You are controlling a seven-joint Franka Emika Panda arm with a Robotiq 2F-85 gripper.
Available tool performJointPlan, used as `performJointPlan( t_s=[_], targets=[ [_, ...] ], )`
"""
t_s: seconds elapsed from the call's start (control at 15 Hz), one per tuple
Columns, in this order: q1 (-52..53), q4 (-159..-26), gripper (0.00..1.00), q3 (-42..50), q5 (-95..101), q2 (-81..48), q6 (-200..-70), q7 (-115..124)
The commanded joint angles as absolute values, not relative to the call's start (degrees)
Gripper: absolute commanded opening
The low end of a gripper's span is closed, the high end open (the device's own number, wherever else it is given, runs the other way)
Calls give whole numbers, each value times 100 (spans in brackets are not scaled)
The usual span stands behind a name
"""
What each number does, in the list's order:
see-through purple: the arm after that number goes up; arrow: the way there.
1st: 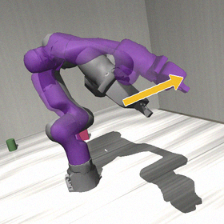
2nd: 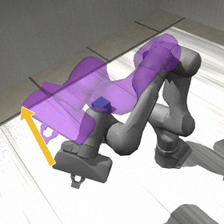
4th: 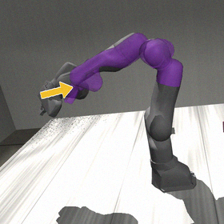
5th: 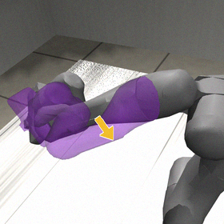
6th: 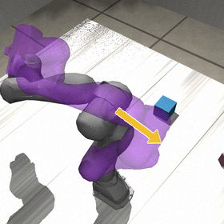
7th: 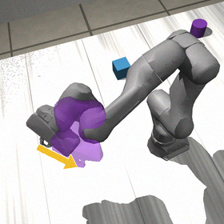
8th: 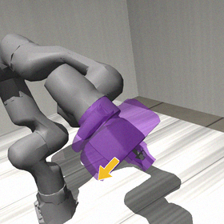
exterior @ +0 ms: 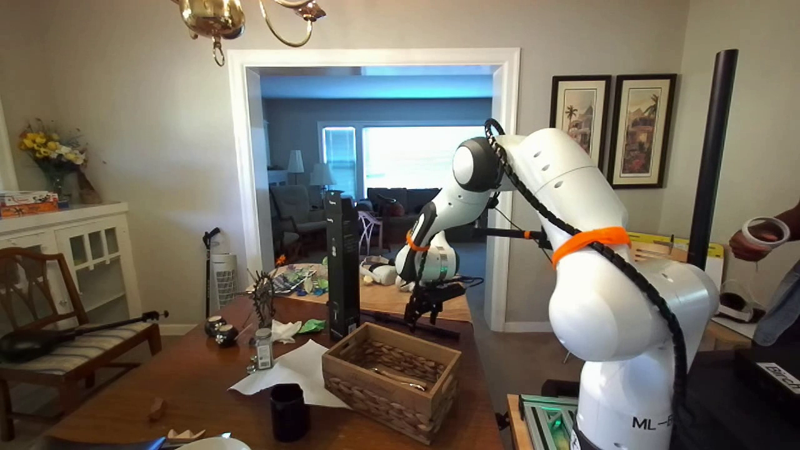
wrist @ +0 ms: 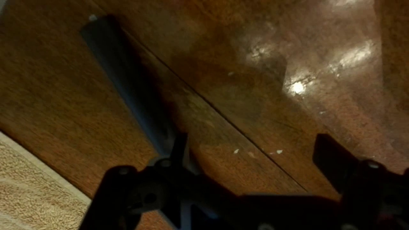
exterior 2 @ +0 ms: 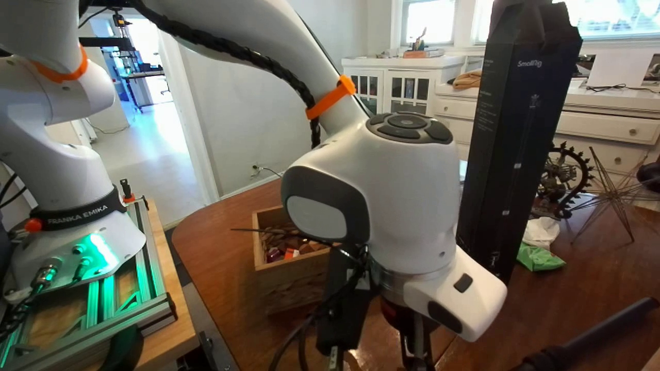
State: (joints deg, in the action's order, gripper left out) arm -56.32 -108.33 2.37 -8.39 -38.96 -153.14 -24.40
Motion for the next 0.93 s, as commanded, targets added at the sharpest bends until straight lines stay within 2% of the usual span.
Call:
performJointPlan(
  t_s=[0.0,0.33,0.4,0.87],
  targets=[
    [-5700,-11812,100,129,-922,-3324,-15895,-2569],
    [-5569,-12520,100,69,-943,-3199,-16991,-2095],
    [-5653,-12152,100,62,-748,-3364,-16659,-2230],
    [-5660,-12075,100,101,-716,-3466,-16701,-2007]
  ],
)
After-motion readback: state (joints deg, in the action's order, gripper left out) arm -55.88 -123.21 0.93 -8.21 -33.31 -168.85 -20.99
